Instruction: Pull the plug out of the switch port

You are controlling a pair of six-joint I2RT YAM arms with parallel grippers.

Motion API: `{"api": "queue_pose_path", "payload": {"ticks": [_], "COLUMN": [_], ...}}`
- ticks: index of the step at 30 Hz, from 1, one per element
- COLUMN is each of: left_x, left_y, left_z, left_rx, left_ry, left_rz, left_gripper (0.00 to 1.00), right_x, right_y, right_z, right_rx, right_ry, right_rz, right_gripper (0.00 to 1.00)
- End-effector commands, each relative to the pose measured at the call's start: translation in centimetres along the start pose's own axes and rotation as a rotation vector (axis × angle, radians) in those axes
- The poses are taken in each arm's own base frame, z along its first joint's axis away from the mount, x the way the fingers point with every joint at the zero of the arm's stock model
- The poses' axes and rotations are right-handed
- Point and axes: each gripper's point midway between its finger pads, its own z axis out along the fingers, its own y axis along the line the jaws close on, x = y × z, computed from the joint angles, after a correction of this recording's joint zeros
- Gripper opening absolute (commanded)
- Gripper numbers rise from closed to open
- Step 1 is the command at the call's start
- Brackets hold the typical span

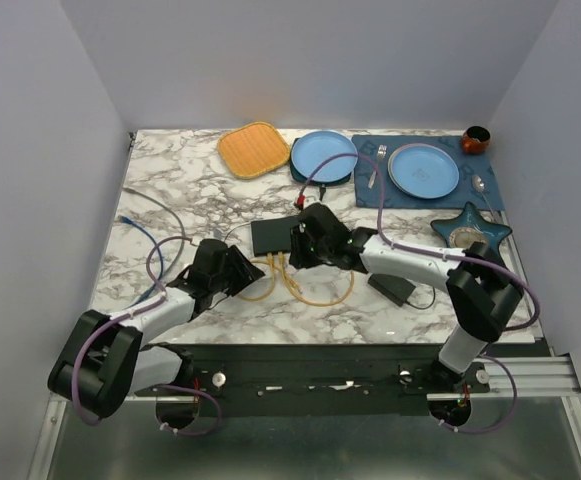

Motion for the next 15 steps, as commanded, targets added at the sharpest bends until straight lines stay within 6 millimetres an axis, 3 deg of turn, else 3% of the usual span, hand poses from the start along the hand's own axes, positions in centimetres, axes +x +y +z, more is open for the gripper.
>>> {"api": "queue_pose_path", "payload": {"ticks": [1,2,4,8,9,12,15], "left_x": [-0.3,-0.3,-0.5,-0.8,-0.8,-0.8,-0.7], "left_y": [-2.1,-2.2,-3.0,-3.7,-3.7,-3.6,-3.6], "left_z": [1.0,1.1,1.4,1.7,1.7,2.4,3.2], "left_rx": [0.069,0.077,0.116,0.155,0.155,0.148,0.136], "left_ry": [0.013,0.015,0.013,-0.002,-0.004,0.008,0.026], "left_rz": [-0.025,-0.029,-0.043,-0.060,-0.062,-0.062,-0.064], "left_gripper": [0.58,0.58,0.58,0.59,0.59,0.59,0.58], "right_x": [-9.1,-8.9,-10.2,-12.5,-11.9,-11.7,-10.8], "right_y": [-0.4,-1.8,-2.1,-4.5,-5.3,-6.5,-6.4], "right_z": [0.0,1.3,2.0,4.1,5.4,6.8,7.2], "right_rx": [0.028,0.055,0.051,0.077,0.089,0.108,0.089], "right_ry": [-0.147,-0.109,-0.106,-0.096,-0.067,-0.035,-0.005], "right_rz": [0.049,0.060,0.067,0.109,0.119,0.132,0.132], "right_gripper": [0.30,0.29,0.26,0.25,0.25,0.25,0.25]}}
